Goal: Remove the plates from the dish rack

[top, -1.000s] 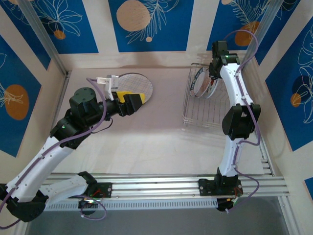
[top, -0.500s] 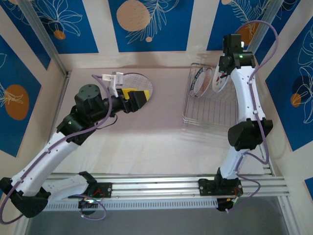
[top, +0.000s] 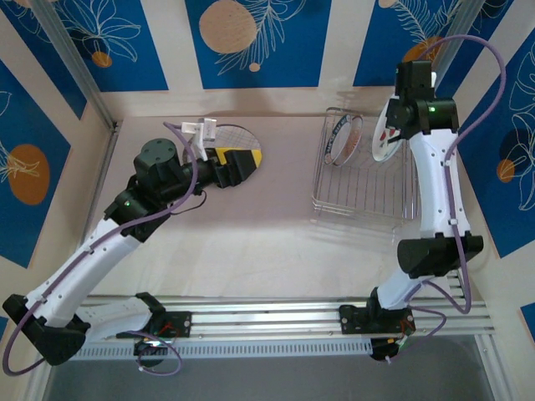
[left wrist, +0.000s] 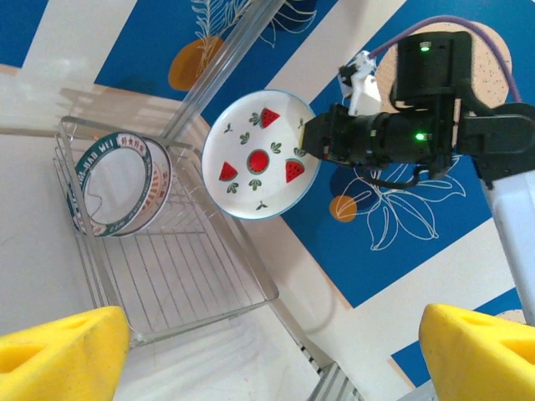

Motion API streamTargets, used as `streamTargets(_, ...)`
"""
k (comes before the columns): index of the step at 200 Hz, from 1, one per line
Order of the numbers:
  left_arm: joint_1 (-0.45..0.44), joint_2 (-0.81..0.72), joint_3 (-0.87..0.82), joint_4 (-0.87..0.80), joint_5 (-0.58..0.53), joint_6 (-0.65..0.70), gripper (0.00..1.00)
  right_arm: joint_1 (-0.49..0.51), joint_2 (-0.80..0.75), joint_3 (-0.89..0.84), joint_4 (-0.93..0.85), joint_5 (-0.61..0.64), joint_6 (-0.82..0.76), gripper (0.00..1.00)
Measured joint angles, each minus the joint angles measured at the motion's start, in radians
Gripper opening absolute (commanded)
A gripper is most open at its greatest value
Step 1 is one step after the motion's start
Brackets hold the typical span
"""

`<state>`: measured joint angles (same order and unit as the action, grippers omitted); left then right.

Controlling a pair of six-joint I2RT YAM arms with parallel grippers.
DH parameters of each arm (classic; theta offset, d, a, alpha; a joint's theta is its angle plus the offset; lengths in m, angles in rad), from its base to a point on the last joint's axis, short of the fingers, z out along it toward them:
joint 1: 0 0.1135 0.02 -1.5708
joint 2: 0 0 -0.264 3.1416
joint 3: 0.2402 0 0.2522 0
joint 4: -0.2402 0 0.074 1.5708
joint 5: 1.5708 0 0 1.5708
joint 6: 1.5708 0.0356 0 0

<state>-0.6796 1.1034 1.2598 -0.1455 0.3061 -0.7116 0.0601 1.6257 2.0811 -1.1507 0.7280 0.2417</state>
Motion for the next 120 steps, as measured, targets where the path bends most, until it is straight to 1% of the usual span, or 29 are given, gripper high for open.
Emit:
streamTargets(45, 0.000, 0.063, 0.007, -0.003, 0.025, -0.071, 0.89, 0.045, -0.114, -0.031, -0.052, -0.010, 0.035, 0.00)
streamTargets(79, -0.002, 0.126, 0.007, -0.003, 0.064, -0.147, 0.88, 0.050, -0.181, -0.038, -0.104, -0.053, 0.070, 0.00)
streamTargets(103, -0.011, 0.176, 0.007, 0.003, 0.095, -0.206, 0.86, 0.050, -0.227, -0.049, -0.130, -0.109, 0.101, 0.00)
streamTargets(120, -0.017, 0.214, 0.007, 0.029, 0.117, -0.254, 0.84, 0.050, -0.257, -0.066, -0.139, -0.179, 0.123, 0.00)
